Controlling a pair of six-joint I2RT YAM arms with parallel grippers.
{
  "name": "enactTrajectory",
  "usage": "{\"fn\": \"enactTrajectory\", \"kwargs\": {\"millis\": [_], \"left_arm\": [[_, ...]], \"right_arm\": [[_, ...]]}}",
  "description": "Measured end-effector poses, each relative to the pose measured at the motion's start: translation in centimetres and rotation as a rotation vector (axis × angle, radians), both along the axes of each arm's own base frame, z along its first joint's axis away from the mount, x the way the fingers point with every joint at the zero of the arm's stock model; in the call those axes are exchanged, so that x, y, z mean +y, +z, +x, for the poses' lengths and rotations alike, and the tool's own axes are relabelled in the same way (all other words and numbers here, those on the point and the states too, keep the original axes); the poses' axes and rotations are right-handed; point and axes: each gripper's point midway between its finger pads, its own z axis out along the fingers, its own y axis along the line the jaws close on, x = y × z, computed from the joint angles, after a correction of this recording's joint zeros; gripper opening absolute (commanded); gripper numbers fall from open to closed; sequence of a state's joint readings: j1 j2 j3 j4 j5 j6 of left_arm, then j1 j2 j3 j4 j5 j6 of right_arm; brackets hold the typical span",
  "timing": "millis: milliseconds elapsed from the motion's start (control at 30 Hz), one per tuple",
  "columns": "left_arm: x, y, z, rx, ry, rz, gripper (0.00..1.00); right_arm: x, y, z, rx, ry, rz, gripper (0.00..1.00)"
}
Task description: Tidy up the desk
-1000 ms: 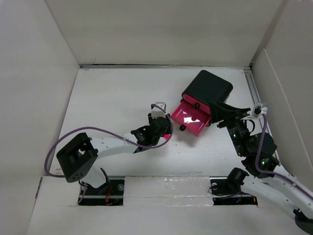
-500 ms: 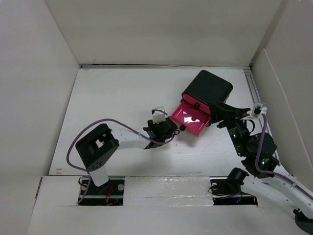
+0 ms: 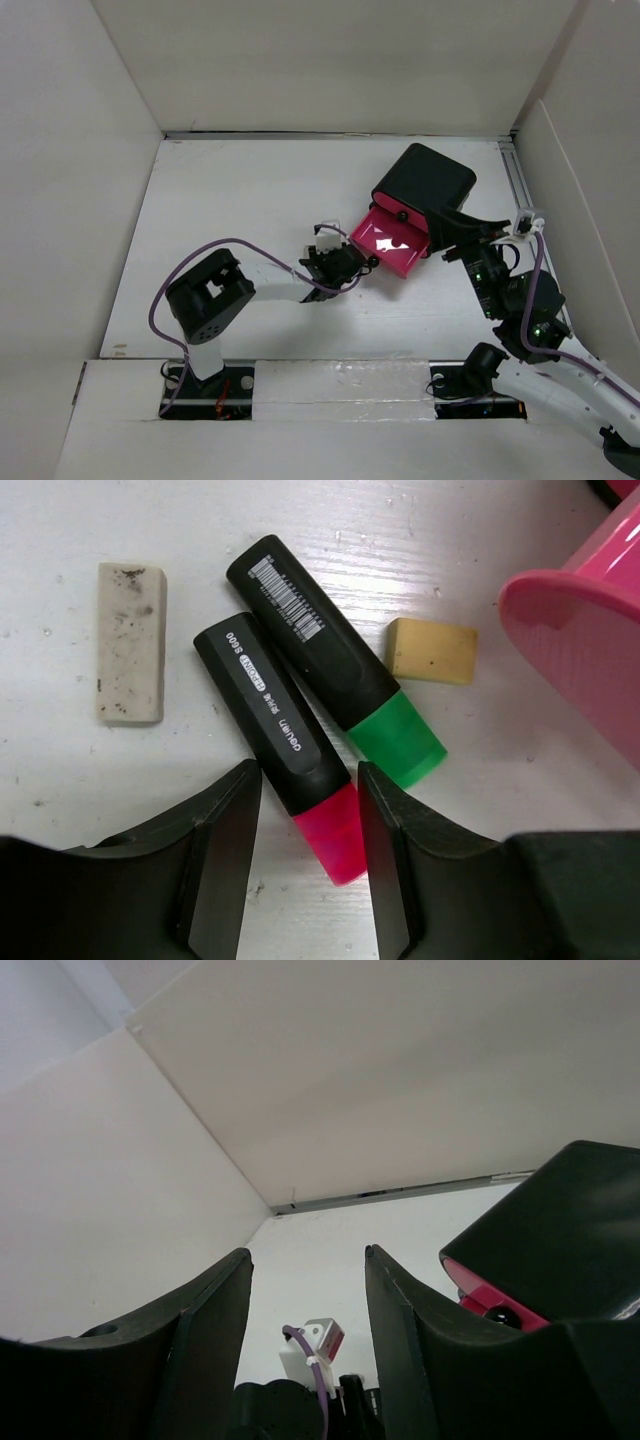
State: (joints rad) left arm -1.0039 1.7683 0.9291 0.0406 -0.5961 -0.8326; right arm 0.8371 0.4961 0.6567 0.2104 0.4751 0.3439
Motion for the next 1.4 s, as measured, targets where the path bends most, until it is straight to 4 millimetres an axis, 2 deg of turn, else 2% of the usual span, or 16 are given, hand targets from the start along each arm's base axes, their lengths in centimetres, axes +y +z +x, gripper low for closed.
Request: {"fn": "enactTrajectory", "kwargs": {"millis": [133,267,333,467,533,667,833,967,1100,1400], "left_arm": [[0.7,-0.1,-0.4,0.003,0.002,0.005,0.4],[1.5,-0.1,-0.9,0.007,0.004,0.011,0.56],[1.6,-0.1,-0.9,0.005,0.005,0.015,0.56],[1.9,-0.2,-0.9,0.005,0.008,0.028,0.33],[2.0,-0.2,-1.0,0.006,0.007,0.039,0.29],[2.1,-0.3,-1.0,0.007,0.008,0.038,0.13],[2.3,-0.2,-1.5,0.015,0.011,0.044,0.06],[2.9,0.0,-3.0,0.037,-0.003,0.078,0.03],[3.0,1.7,-4.0,0.03,-0.012,0.064,0.02],[3.1,8.1,-4.4,-0.065,-0.017,-0.068,0.01]], "right_arm": [[0.2,-0.2,0.2,0.006,0.0,-0.007,0.55],[0.2,-0.3,0.2,0.008,0.0,-0.009,0.55],[0.3,-0.3,0.3,0.009,0.0,-0.01,0.55],[0.3,-0.4,0.3,0.01,0.0,-0.011,0.55],[0.3,-0.3,0.3,0.01,0.0,-0.011,0.55],[0.3,-0.3,0.2,0.009,0.0,-0.01,0.55],[0.2,-0.3,0.2,0.009,-0.001,-0.009,0.55],[0.2,-0.3,0.2,0.009,-0.001,-0.009,0.55],[0.2,-0.3,0.2,0.009,-0.001,-0.009,0.55],[0.3,-0.3,0.3,0.01,-0.001,-0.01,0.55]]}}
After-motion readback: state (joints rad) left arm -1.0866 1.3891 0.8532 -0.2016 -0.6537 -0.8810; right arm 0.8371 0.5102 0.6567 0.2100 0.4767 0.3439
